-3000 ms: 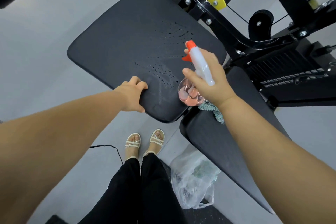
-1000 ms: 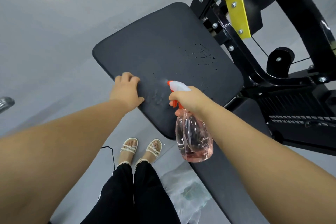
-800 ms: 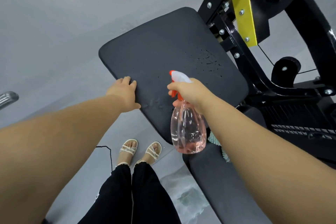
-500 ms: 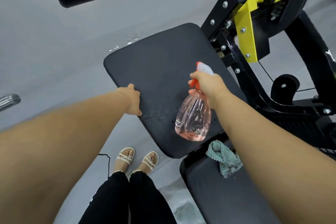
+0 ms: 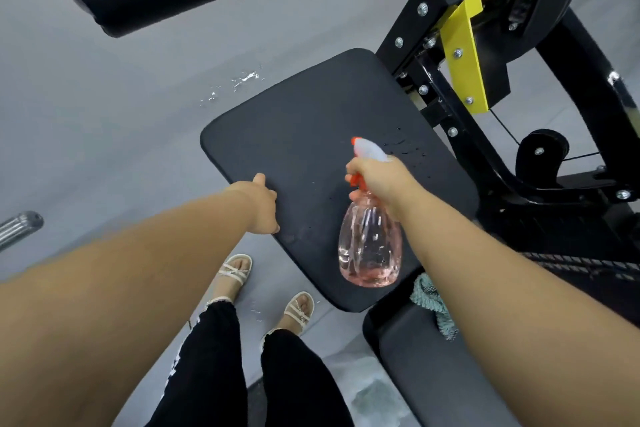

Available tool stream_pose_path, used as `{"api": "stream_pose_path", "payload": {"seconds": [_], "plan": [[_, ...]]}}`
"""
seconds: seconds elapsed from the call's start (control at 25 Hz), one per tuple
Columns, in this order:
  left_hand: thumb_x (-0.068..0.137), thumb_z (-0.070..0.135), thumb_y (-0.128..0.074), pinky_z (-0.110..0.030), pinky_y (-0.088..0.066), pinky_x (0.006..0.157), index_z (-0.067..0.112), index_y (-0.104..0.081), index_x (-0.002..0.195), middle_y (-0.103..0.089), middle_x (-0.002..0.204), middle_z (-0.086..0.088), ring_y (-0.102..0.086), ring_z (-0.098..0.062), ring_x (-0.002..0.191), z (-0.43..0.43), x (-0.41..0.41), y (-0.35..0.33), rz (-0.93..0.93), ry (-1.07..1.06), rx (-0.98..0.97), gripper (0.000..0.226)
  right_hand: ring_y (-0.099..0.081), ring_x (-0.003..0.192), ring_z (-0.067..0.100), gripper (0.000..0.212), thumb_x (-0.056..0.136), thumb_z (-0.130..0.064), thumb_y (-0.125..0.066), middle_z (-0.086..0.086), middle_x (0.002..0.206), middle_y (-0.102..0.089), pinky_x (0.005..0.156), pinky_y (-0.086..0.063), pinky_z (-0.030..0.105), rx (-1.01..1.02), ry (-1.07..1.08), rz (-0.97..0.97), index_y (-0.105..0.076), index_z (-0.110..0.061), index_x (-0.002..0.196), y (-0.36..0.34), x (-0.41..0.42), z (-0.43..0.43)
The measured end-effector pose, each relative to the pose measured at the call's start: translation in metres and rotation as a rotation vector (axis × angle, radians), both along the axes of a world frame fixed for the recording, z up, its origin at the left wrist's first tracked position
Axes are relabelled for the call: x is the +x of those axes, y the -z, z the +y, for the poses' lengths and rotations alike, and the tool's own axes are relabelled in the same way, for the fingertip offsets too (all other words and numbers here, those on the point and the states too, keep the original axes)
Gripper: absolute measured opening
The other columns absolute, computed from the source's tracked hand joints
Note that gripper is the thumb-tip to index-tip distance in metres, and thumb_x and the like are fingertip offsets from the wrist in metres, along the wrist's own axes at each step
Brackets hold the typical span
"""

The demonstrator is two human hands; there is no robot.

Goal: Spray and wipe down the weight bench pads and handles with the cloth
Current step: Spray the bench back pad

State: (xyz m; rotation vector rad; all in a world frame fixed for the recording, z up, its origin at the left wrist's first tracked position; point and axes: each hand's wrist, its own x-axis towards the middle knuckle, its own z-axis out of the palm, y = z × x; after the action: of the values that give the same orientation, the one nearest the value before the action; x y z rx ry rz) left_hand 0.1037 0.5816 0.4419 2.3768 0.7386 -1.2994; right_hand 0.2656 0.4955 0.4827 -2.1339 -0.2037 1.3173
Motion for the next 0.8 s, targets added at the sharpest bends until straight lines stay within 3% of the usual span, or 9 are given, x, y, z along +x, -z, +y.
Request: {"api": "stream_pose_path", "payload": {"seconds": [0.16,0.32,0.44,0.52,0.6,0.68,0.8], "plan": [[0.093,0.048,-0.041,-0.035,-0.038,0.103,0.02,-0.024,0.147,-0.018,0.148,-0.005,-0.043,-0.025,0.124,0.016,-0.02,0.008,-0.104,-0.025,-0.081,0.064,-0.048,0.057,0.018,0.03,0.081,-0.01,-0.052,0.006,0.077,-0.053,0.058,-0.048,0.026,-0.012,-0.097,0.104,-0.058,-0.027,0.105,0.011,-0.06,0.022],[0.095,0.04,-0.042,-0.034,-0.035,0.106,0.023,-0.015,0.15,0.003,0.158,0.004,-0.041,-0.024,0.131,0.022,-0.052,0.026,-0.173,-0.062,-0.173,0.064,-0.05,0.057,0.018,0.032,0.082,-0.015,-0.05,0.005,0.086,-0.051,0.059,-0.051,0.028,0.026,-0.166,0.03,-0.056,-0.022,0.113,0.015,-0.085,0.043],[0.097,0.032,-0.041,-0.032,-0.035,0.106,0.023,-0.032,0.145,-0.016,0.154,0.004,-0.042,-0.022,0.129,0.031,-0.049,0.029,-0.274,-0.164,-0.179,0.05,-0.051,0.05,0.018,0.024,0.081,-0.015,-0.052,0.006,0.078,-0.053,0.056,-0.049,0.028,0.034,0.083,-0.05,-0.061,-0.017,0.103,0.008,-0.073,0.053],[0.098,0.029,-0.04,-0.032,-0.035,0.103,0.02,-0.041,0.139,-0.032,0.145,-0.001,-0.044,-0.024,0.126,0.036,-0.037,0.024,-0.3,-0.243,-0.174,0.042,-0.052,0.049,0.018,0.027,0.08,-0.014,-0.054,0.006,0.073,-0.054,0.064,-0.052,0.035,0.044,0.238,-0.107,-0.06,-0.008,0.105,0.002,-0.053,0.054],[0.099,0.029,-0.039,-0.034,-0.037,0.099,0.018,-0.042,0.138,-0.038,0.138,-0.005,-0.046,-0.027,0.123,0.04,-0.025,0.019,-0.293,-0.266,-0.169,0.041,-0.054,0.049,0.017,0.023,0.081,-0.015,-0.056,0.005,0.073,-0.054,0.072,-0.052,0.039,0.065,0.337,-0.146,-0.061,-0.013,0.104,-0.007,-0.032,0.047],[0.099,0.031,-0.038,-0.035,-0.04,0.098,0.02,-0.041,0.138,-0.038,0.136,-0.006,-0.047,-0.028,0.119,0.04,-0.013,0.018,-0.28,-0.254,-0.192,0.041,-0.051,0.051,0.018,0.017,0.084,-0.012,-0.053,0.006,0.073,-0.052,0.063,-0.049,0.031,0.071,0.428,-0.147,-0.056,-0.022,0.097,-0.016,-0.016,0.033],[0.098,0.033,-0.038,-0.036,-0.042,0.096,0.023,-0.04,0.138,-0.034,0.138,-0.005,-0.045,-0.029,0.119,0.037,0.0,0.019,-0.281,-0.231,-0.189,0.042,-0.049,0.053,0.018,0.003,0.085,-0.012,-0.053,0.005,0.072,-0.053,0.041,-0.041,0.013,0.007,0.533,-0.152,-0.054,-0.013,0.087,-0.023,-0.004,0.003]]}}
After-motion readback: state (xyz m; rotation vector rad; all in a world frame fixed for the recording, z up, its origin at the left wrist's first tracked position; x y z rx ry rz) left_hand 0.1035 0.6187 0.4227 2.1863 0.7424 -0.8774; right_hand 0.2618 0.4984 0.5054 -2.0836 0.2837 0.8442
